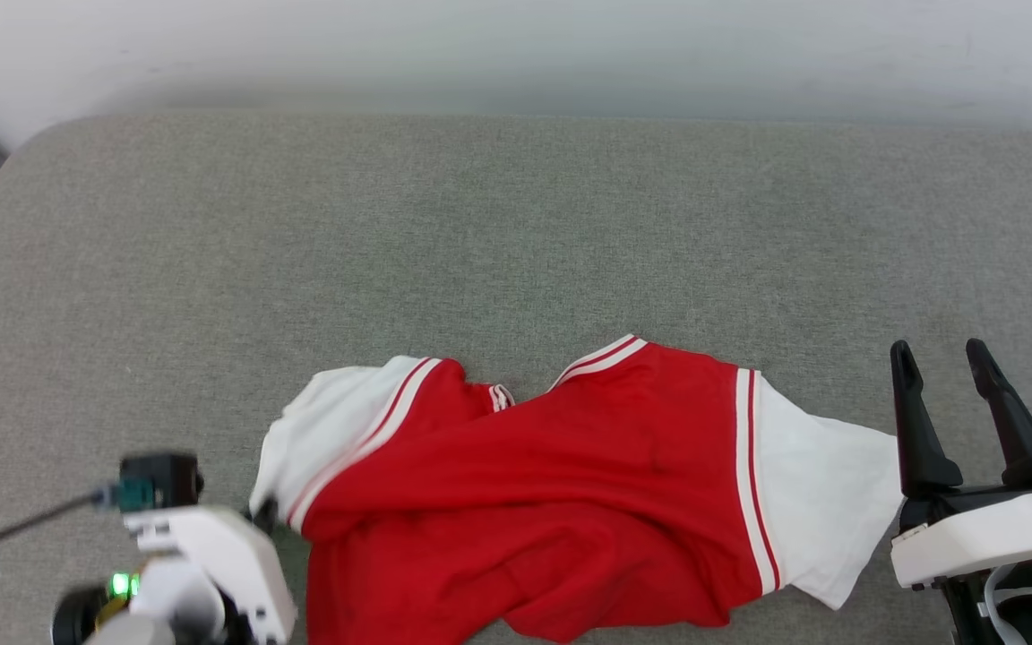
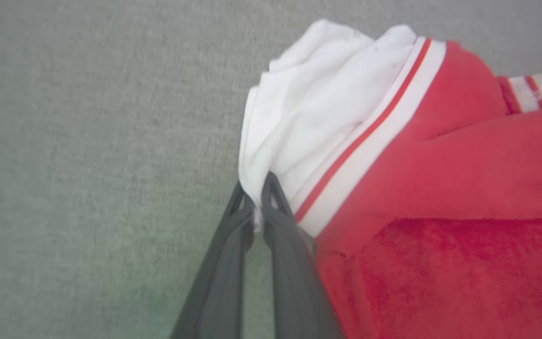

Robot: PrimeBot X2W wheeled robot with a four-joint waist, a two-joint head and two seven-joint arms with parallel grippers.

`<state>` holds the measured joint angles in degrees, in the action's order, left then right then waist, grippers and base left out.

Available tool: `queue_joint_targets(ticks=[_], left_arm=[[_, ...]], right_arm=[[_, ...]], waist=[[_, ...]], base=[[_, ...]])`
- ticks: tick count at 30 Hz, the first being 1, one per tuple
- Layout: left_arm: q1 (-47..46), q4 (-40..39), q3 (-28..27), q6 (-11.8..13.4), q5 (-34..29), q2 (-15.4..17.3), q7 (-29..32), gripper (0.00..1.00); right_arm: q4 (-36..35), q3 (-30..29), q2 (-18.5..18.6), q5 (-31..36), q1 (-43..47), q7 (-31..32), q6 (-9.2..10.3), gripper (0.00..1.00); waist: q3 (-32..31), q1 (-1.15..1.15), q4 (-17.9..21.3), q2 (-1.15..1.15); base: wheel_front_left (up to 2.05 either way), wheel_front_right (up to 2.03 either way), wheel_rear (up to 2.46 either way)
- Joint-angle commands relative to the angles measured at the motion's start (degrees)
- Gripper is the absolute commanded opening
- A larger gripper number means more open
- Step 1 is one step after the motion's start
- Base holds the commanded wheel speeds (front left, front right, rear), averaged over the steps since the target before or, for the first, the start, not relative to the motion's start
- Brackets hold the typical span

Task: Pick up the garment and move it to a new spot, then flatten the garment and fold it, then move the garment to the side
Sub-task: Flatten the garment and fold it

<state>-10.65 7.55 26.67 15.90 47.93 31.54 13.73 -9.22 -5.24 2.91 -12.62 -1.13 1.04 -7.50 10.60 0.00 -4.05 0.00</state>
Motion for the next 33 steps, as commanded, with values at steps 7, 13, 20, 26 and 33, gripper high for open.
queue_joint_targets(ticks=[7, 13, 20, 26, 33], left_arm=[[7.0, 4.1, 0.7, -1.5, 3.6, -2.9, -0.9, 1.0], [2.9, 2.7, 0.3, -1.2, -1.2, -2.2, -7.3, 1.0], [0.3, -1.1, 0.7, -1.0, -7.7, -2.2, -17.1, 1.0], [-0.3, -6.0, 1.2, 0.3, -11.3, -2.9, -22.4, 1.0], [-0.6, -9.6, 1.7, 1.4, -12.9, -2.9, -23.2, 1.0]], right_arm=[[-0.5, -0.5, 0.0, 1.1, 0.5, 0.4, 0.02, 1.0], [-0.8, -0.8, 0.0, 2.2, 1.4, 1.3, 0.02, 1.0], [-1.3, -1.2, 0.0, 2.7, 3.3, 2.5, 0.02, 1.0], [-1.8, -2.3, 0.0, 2.5, 5.2, 3.5, 0.02, 1.0], [3.0, -8.2, 0.0, -0.2, 6.1, 9.8, 0.02, 1.0]], waist=[[-0.9, 0.0, 0.3, 0.0], [-3.1, 0.0, 0.3, 0.0], [-6.6, 0.0, 0.6, 0.0], [-8.5, 0.0, 0.5, 0.0], [-8.4, 0.0, -0.4, 0.0]], base=[[0.0, 0.0, 0.0], [0.0, 0.0, 0.0], [0.0, 0.0, 0.0], [0.0, 0.0, 0.0], [0.0, 0.0, 0.0]])
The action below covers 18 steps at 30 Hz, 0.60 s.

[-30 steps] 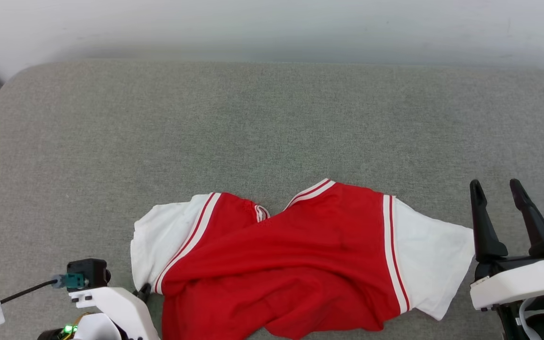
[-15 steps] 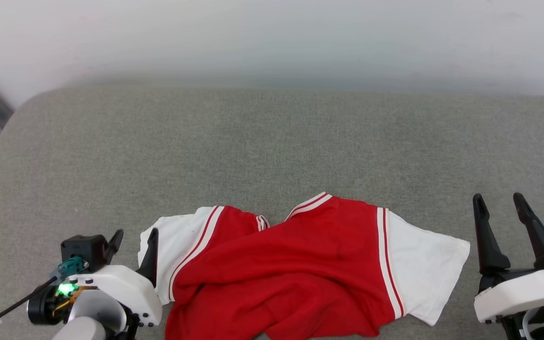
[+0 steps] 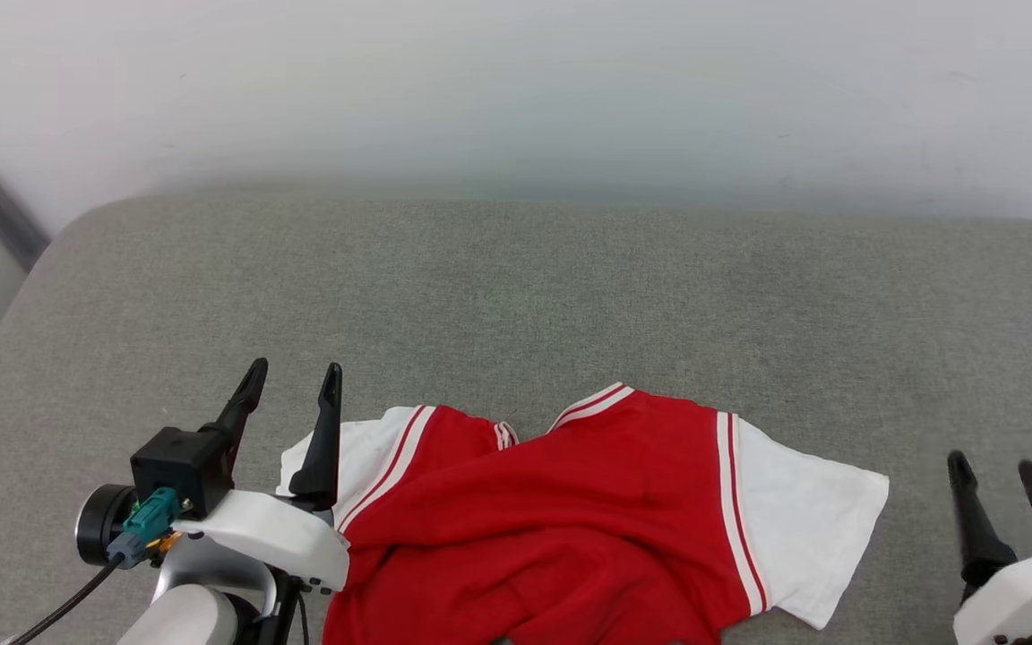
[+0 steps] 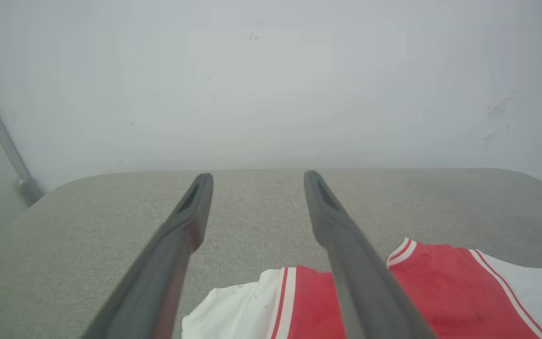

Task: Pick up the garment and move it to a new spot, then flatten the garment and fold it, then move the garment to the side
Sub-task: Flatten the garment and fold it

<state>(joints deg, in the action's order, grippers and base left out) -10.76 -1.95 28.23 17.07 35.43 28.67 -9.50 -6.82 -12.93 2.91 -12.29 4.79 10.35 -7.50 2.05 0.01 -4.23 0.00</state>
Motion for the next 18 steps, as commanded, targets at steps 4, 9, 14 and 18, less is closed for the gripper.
queue_joint_targets(ticks=[4, 9, 14, 18], left_arm=[[-0.8, -0.8, -0.2, 0.5, 0.0, -0.1, 0.0, 1.0], [-1.8, -1.1, -0.3, 0.1, -0.1, -0.3, -0.6, 1.0], [-3.5, -1.0, -0.1, -0.5, -0.4, -0.8, -1.3, 1.0], [-4.4, -0.4, 0.0, -0.9, -0.4, -1.2, -1.7, 1.0]], right_arm=[[6.9, -4.3, 0.0, -2.4, -1.9, 9.6, 0.02, 1.0], [11.6, -6.2, 0.0, -4.0, -5.5, 23.5, 0.02, 1.0], [13.2, -5.1, 1.0, -4.1, -11.1, 31.4, 0.02, 1.0], [16.1, -3.4, 1.9, -3.1, -15.2, 35.0, 0.02, 1.0]], waist=[[1.2, -0.01, -1.1, 0.0], [3.7, -0.01, -2.6, 0.0], [7.1, -0.01, -4.1, 0.0], [9.3, -0.01, -4.8, 0.0]], base=[[0.0, 0.0, 0.0], [0.0, 0.0, 0.0], [0.0, 0.0, 0.0], [0.0, 0.0, 0.0]])
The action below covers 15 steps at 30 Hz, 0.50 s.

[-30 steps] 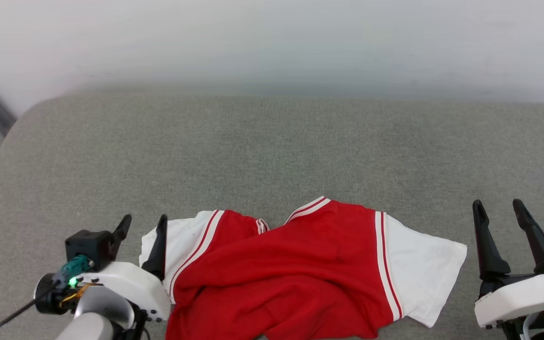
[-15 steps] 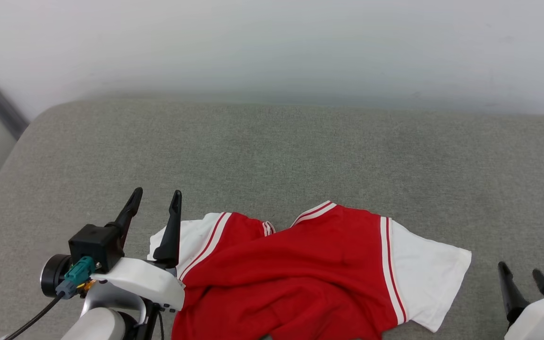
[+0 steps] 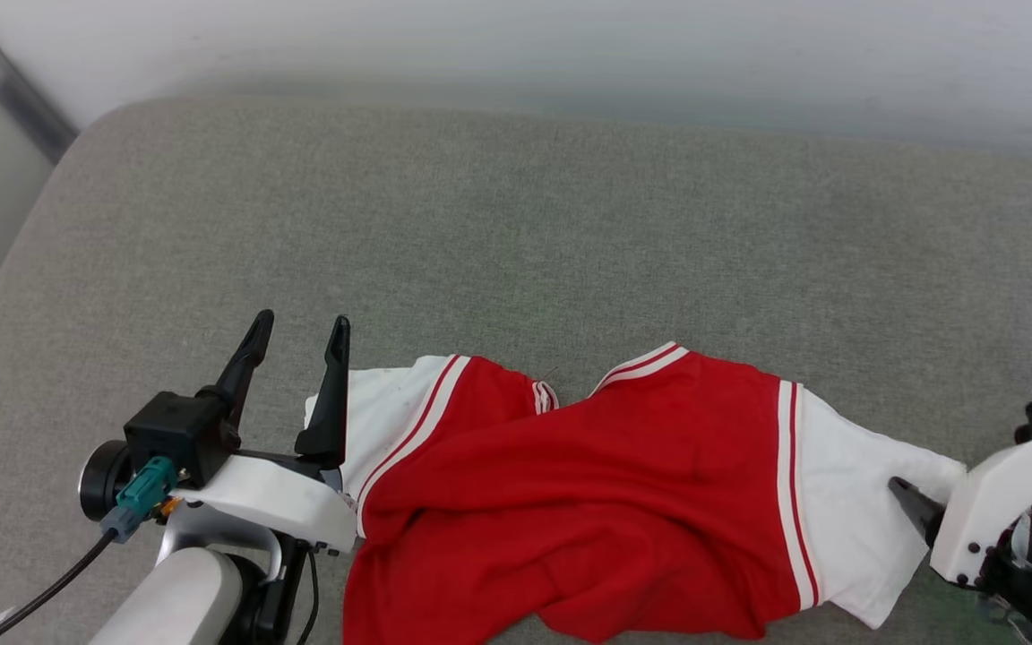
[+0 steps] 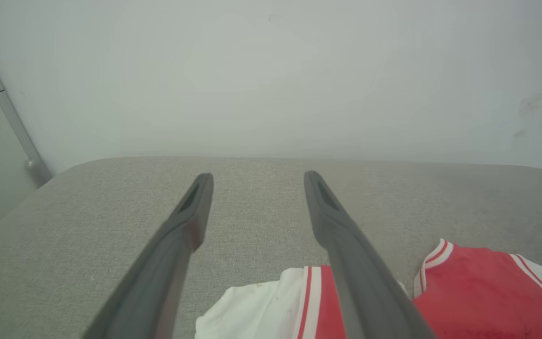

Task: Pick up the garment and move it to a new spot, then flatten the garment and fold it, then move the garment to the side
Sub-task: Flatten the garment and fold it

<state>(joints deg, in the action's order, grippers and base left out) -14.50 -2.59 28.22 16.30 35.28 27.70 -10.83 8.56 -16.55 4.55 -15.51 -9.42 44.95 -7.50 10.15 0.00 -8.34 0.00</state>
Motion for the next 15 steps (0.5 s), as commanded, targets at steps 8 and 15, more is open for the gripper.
queue_joint_targets(ticks=[8, 15], left_arm=[[-1.6, 1.8, 0.3, -1.1, 0.0, -0.6, -1.0, 1.0], [-0.6, 3.7, 0.0, -1.6, 1.3, 0.6, 0.6, 1.0]], right_arm=[[10.2, 0.5, 0.1, 0.9, -2.6, 5.5, 0.05, 0.94], [8.8, 2.9, 1.2, 0.4, -3.6, 1.8, 0.02, 0.0]], waist=[[2.3, 0.0, -1.7, 0.0], [1.2, 0.0, -1.4, 0.0]], base=[[0.0, 0.0, 0.0], [0.0, 0.0, 0.0]])
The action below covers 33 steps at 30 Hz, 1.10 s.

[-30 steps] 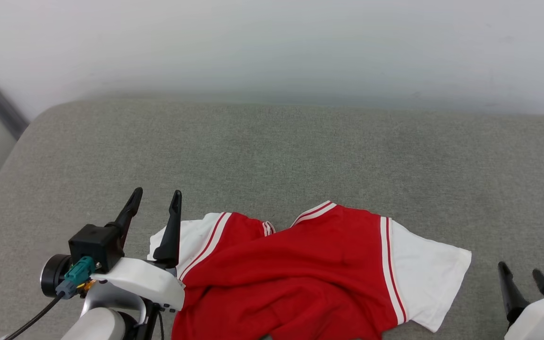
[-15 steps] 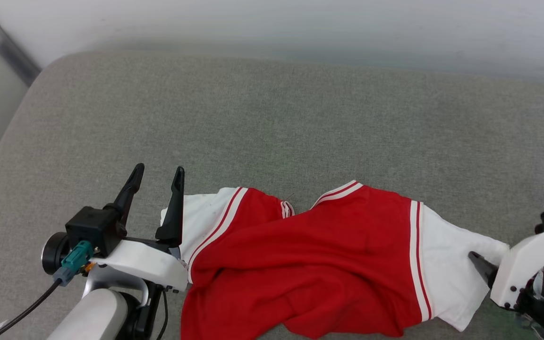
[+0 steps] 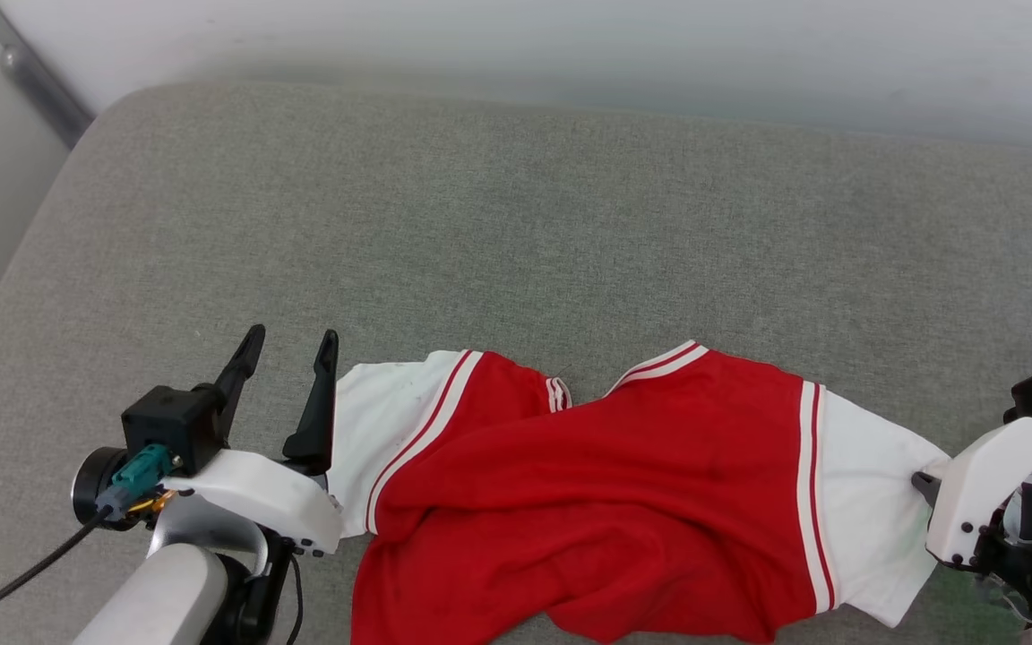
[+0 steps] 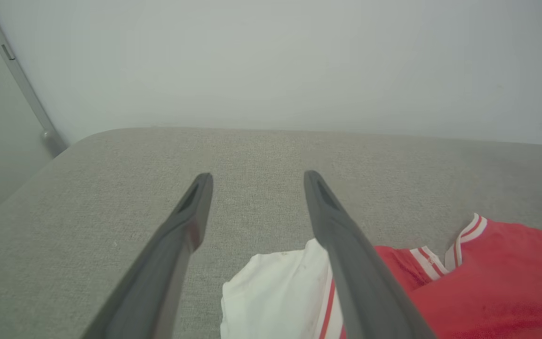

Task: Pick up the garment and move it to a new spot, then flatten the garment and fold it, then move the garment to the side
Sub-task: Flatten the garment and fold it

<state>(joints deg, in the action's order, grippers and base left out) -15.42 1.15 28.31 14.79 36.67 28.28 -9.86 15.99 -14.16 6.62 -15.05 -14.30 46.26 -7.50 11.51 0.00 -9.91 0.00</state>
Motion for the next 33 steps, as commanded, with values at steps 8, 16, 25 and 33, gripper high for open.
queue_joint_targets(ticks=[8, 16, 25, 33], left_arm=[[-2.9, 3.9, -0.8, -5.4, 7.0, 5.2, 11.9, 1.0], [-9.7, 10.2, 0.7, -12.6, 15.5, 9.9, 30.8, 1.0], [-12.3, 21.2, 2.3, -16.9, 21.6, 8.0, 39.8, 1.0], [-12.0, 29.3, 5.6, -19.6, 23.3, 2.9, 42.7, 0.0]], right_arm=[[-5.8, 3.2, 0.9, 0.0, 2.1, -2.3, 0.02, 0.0], [-13.4, 5.1, -0.3, 0.3, 3.4, -0.3, 0.02, 0.0], [-16.0, 6.5, -1.3, 0.4, 2.6, -0.3, 0.02, 0.0], [-15.7, 6.1, -1.4, 0.2, 2.2, -1.0, 0.02, 0.0]], waist=[[-1.8, 0.0, 2.4, 0.0], [1.0, 0.0, 5.4, 0.0], [4.8, 0.0, 8.1, 0.0], [5.6, 0.0, 8.7, 0.0]], base=[[0.0, 0.0, 0.0], [0.0, 0.0, 0.0], [0.0, 0.0, 0.0], [0.0, 0.0, 0.0]])
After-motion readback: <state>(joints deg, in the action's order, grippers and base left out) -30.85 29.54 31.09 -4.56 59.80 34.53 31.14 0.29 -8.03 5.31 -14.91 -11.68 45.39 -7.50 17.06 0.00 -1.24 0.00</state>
